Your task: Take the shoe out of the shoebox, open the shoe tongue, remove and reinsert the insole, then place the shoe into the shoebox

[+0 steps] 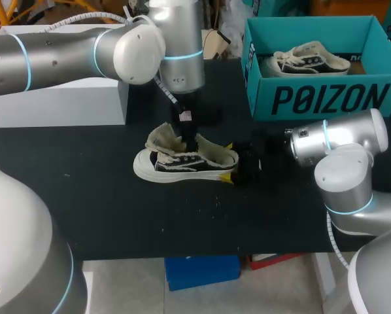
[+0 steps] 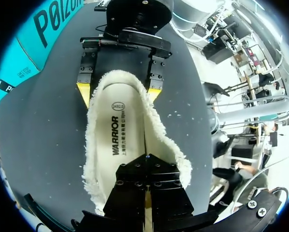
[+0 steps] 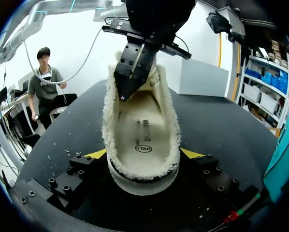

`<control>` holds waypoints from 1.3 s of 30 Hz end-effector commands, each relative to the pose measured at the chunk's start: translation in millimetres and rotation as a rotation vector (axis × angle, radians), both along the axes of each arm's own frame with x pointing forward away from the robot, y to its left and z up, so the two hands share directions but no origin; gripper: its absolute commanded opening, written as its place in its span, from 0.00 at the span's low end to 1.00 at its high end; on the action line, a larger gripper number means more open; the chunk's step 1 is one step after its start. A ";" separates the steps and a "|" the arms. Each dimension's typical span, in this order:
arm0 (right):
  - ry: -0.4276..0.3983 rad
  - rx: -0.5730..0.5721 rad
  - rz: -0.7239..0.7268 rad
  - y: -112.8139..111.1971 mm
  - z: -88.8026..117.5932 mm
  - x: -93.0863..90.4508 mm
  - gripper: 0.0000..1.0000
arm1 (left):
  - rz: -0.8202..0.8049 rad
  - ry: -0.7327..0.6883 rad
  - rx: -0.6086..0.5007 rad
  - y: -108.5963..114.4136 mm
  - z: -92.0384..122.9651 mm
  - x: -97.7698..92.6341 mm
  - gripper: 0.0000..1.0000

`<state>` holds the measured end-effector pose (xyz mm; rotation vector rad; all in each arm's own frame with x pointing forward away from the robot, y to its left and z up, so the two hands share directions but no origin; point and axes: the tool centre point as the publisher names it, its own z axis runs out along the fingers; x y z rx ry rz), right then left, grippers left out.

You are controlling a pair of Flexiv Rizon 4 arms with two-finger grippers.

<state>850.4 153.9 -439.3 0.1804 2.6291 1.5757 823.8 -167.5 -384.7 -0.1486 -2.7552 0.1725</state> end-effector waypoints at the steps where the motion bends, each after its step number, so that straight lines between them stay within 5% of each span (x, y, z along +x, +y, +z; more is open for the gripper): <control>1: 0.002 -0.003 -0.001 -0.7 -0.5 0.9 0.00 | 0.009 0.006 -0.006 -3.3 -12.2 -2.0 0.00; 33: 0.002 -0.003 -0.001 -0.7 -0.5 0.9 0.00 | 0.069 0.004 -0.006 -6.3 -31.8 -15.3 0.00; 39: 0.002 -0.003 -0.001 -0.7 -0.5 0.9 0.00 | 0.066 -0.012 -0.011 -6.7 -28.7 -13.8 0.39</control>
